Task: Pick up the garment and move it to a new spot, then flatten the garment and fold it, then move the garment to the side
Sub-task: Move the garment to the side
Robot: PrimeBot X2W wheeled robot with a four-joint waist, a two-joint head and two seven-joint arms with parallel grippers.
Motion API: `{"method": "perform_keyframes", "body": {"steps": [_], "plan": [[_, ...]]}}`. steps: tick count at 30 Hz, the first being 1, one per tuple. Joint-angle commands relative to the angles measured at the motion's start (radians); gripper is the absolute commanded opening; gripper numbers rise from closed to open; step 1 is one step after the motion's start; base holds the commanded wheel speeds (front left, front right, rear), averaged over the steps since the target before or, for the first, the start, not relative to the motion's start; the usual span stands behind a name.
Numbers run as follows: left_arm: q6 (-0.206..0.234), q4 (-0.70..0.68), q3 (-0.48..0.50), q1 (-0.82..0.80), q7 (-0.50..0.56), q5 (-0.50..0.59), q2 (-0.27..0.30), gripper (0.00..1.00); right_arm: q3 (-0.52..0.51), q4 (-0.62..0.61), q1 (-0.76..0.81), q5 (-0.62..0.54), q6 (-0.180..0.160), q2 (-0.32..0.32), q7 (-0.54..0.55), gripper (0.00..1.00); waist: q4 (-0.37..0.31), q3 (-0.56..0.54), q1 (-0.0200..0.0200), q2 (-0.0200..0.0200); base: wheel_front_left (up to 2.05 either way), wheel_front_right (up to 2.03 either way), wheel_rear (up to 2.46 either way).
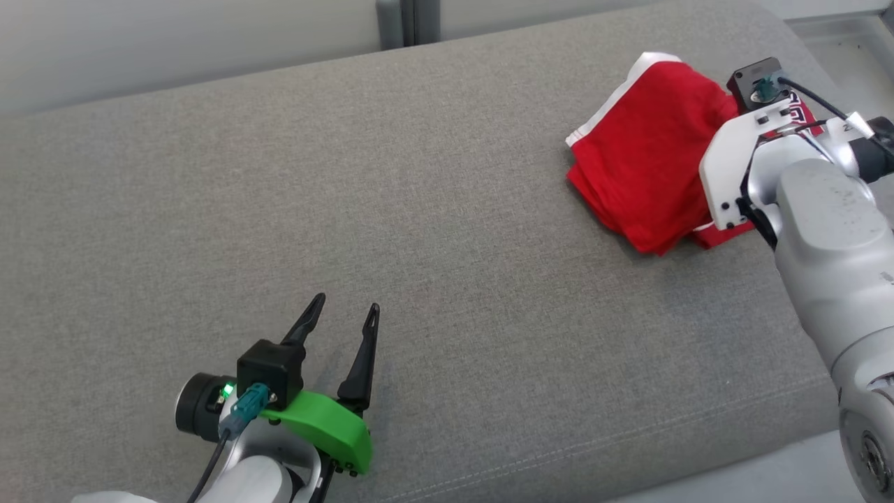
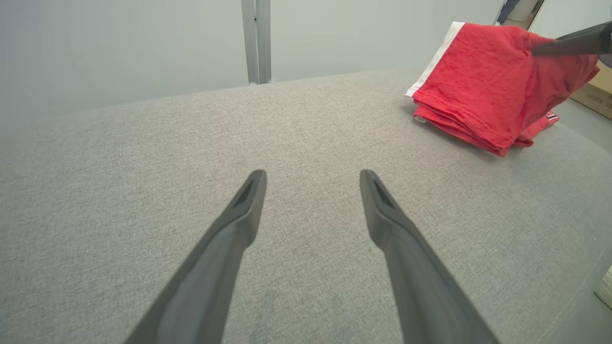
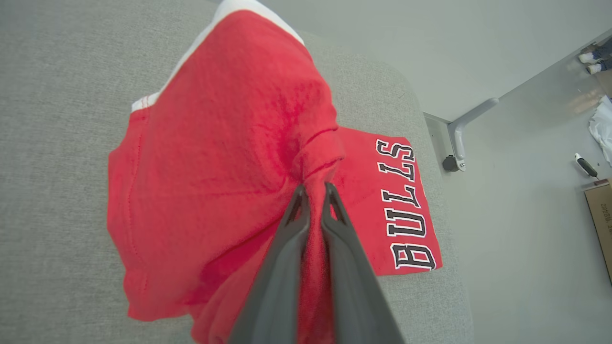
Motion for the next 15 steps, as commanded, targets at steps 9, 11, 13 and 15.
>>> {"method": "perform_keyframes", "body": {"steps": [9, 11, 13, 15], "plan": [[-0.013, -0.02, -0.017, -0.07, 0.026, 0.031, 0.018, 1.0, 0.048, -0.004, -0.039, 0.047, -0.002, -0.11, -0.039, 0.0, -0.021, 0.124, 0.0, -0.0001, 0.0, 0.0, 0.0], [-0.013, -0.025, -0.022, -0.077, 0.034, 0.034, 0.022, 1.0, 0.059, -0.005, -0.045, 0.042, -0.002, -0.14, -0.043, 0.0, -0.009, 0.139, 0.0, -0.0001, 0.0, 0.0, 0.0], [-0.008, -0.035, -0.023, -0.084, 0.042, 0.041, 0.028, 1.0, 0.062, -0.007, -0.051, 0.041, -0.002, -0.17, -0.044, 0.0, 0.007, 0.16, 0.0, -0.0001, 0.0, 0.0, 0.0], [-0.007, -0.043, -0.025, -0.09, 0.048, 0.044, 0.033, 1.0, 0.057, -0.01, -0.052, 0.031, -0.002, -0.201, -0.045, 0.0, 0.019, 0.175, 0.0, -0.0001, 0.0, 0.0, 0.0]]}}
